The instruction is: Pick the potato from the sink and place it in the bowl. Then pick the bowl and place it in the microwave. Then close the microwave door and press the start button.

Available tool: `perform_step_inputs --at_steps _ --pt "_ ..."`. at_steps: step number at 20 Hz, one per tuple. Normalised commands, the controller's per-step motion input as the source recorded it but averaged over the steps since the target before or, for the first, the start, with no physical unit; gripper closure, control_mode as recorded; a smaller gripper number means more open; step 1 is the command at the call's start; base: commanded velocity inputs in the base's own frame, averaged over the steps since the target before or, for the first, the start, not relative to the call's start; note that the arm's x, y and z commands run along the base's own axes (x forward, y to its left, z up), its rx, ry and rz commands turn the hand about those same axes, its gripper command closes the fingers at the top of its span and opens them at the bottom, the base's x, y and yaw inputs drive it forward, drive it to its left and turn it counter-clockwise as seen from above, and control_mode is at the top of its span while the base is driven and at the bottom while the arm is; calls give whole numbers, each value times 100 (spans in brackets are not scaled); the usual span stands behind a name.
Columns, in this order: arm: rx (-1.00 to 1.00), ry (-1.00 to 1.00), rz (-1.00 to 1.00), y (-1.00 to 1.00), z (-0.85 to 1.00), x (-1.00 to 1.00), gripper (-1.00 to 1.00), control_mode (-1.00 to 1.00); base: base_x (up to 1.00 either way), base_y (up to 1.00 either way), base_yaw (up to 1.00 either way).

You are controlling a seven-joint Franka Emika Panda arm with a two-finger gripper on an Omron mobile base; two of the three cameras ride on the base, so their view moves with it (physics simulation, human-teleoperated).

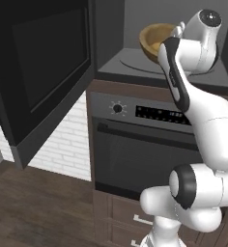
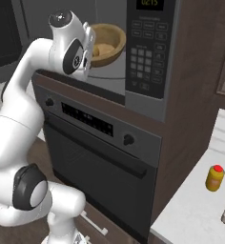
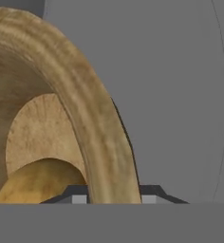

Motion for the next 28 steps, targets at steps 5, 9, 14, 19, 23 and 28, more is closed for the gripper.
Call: perform_step_inputs --at_steps 5,9,14,19,23,28 --pt "0 -1 0 0 0 1 -100 -100 0 0 0" --pt "0 -8 0 0 0 0 -100 -100 0 0 0" --pt "0 -14 0 0 0 -3 -100 -100 0 0 0" --pt "1 -7 0 1 2 -52 -100 -100 0 0 0" --pt "5 -7 0 3 11 -79 -100 -100 0 0 0" --pt "1 0 0 13 31 -88 -100 -100 0 0 0"
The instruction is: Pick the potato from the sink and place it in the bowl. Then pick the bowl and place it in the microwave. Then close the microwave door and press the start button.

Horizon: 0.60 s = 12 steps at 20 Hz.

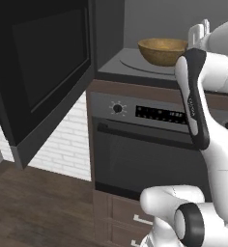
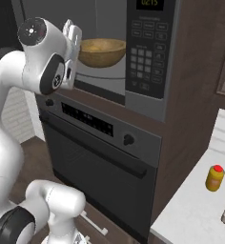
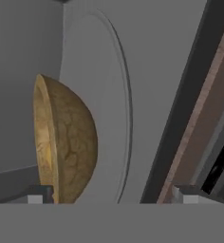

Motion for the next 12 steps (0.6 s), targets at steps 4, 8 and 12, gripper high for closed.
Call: perform_step_inputs --at_steps 4,8,12 --pt "0 -2 0 19 2 -59 -100 -100 0 0 0" --pt "0 -7 0 26 0 -74 -100 -100 0 0 0" --pt "0 -7 0 23 0 -80 -100 -100 0 0 0"
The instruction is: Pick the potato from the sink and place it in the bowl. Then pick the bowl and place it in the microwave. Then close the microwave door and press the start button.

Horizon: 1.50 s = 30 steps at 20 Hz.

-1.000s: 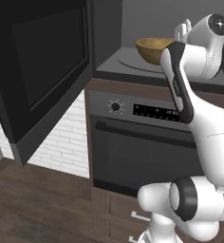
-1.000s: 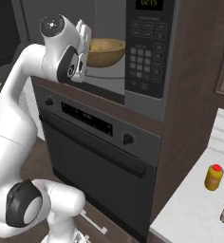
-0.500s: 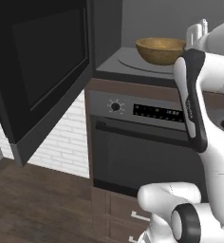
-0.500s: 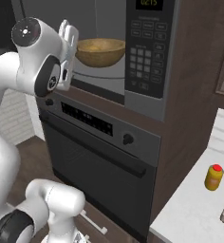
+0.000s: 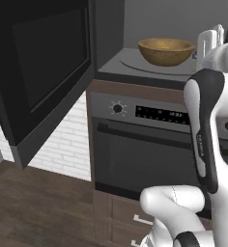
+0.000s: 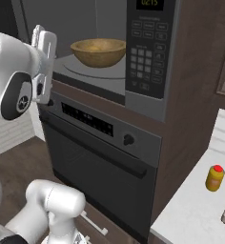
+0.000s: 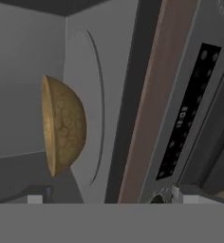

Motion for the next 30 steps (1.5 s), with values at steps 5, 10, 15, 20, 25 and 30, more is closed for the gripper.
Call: perform_step_inputs --at_steps 5,10,15,20,25,30 --pt "1 -2 1 10 1 -80 -100 -100 0 0 0" --pt "0 -1 3 0 0 -66 -100 -100 0 0 0" --pt "0 -2 3 0 0 -58 -100 -100 0 0 0" --pt "0 -2 3 4 0 -52 -100 -100 0 0 0" --pt "0 -3 2 17 0 -52 -100 -100 0 0 0" --pt "0 -6 3 27 0 -45 -100 -100 0 0 0"
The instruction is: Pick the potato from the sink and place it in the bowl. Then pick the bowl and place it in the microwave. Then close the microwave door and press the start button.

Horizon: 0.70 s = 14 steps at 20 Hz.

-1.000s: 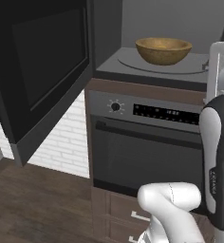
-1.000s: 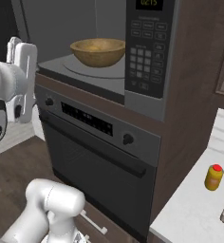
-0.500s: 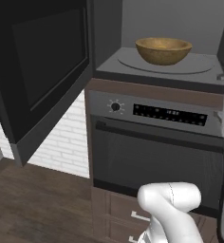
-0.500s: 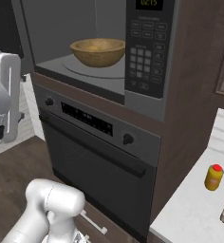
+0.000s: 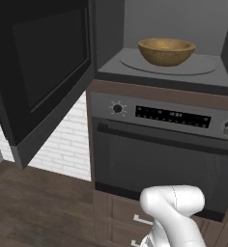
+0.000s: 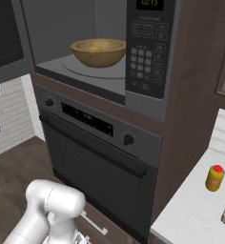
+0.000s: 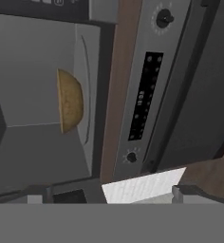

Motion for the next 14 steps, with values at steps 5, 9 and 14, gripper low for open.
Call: perform_step_inputs --at_steps 5,9,14 --pt "0 -4 4 41 -4 -33 -100 -100 0 0 0" --pt "0 -6 4 54 -3 -28 -100 -100 0 0 0" --pt "2 -5 1 53 -3 -6 -100 -100 0 0 0"
